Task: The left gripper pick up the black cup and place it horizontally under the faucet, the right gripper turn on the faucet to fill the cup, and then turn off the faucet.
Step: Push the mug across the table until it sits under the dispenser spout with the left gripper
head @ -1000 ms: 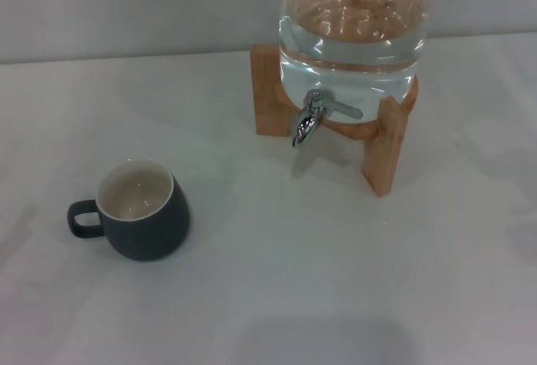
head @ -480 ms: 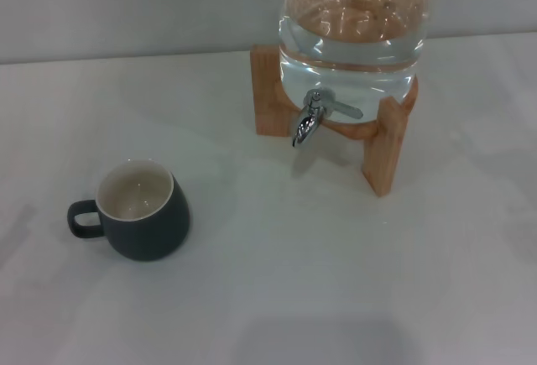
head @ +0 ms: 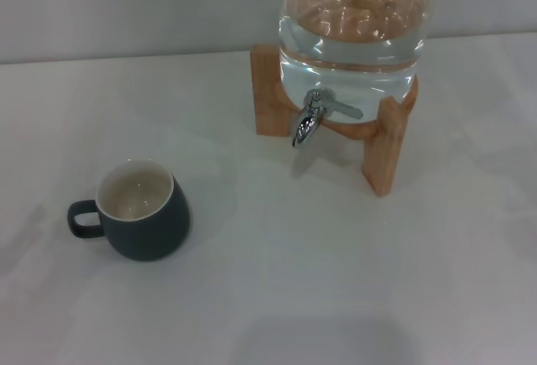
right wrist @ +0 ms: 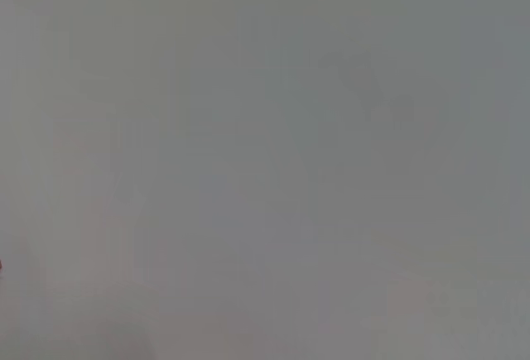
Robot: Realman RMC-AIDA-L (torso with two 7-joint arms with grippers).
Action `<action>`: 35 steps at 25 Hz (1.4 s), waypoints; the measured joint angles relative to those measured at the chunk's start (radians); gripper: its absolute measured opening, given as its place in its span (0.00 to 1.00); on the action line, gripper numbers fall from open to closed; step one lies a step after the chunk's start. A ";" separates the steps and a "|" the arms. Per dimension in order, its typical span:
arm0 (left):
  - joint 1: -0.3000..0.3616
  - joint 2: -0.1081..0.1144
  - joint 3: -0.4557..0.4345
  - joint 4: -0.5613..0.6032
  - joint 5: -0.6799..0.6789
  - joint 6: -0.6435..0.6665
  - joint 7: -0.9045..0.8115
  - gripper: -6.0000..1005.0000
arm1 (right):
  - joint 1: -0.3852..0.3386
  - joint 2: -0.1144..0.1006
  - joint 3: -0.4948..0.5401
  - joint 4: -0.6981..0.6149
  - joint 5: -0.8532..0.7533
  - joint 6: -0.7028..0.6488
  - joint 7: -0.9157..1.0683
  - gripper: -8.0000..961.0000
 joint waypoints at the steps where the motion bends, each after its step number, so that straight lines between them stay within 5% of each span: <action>1: -0.002 0.000 0.003 -0.013 0.003 0.014 0.015 0.87 | 0.001 0.000 0.000 0.000 0.000 0.000 0.000 0.88; 16: -0.079 -0.004 0.140 -0.213 0.022 0.276 0.223 0.87 | 0.002 0.000 0.000 0.001 0.000 -0.001 0.001 0.88; 25: -0.085 -0.004 0.140 -0.215 0.014 0.272 0.272 0.87 | 0.003 -0.003 0.000 0.001 0.000 -0.010 -0.001 0.88; 35: -0.077 -0.006 0.131 -0.289 -0.090 0.174 0.572 0.86 | 0.015 -0.004 0.000 0.001 0.000 -0.030 -0.001 0.88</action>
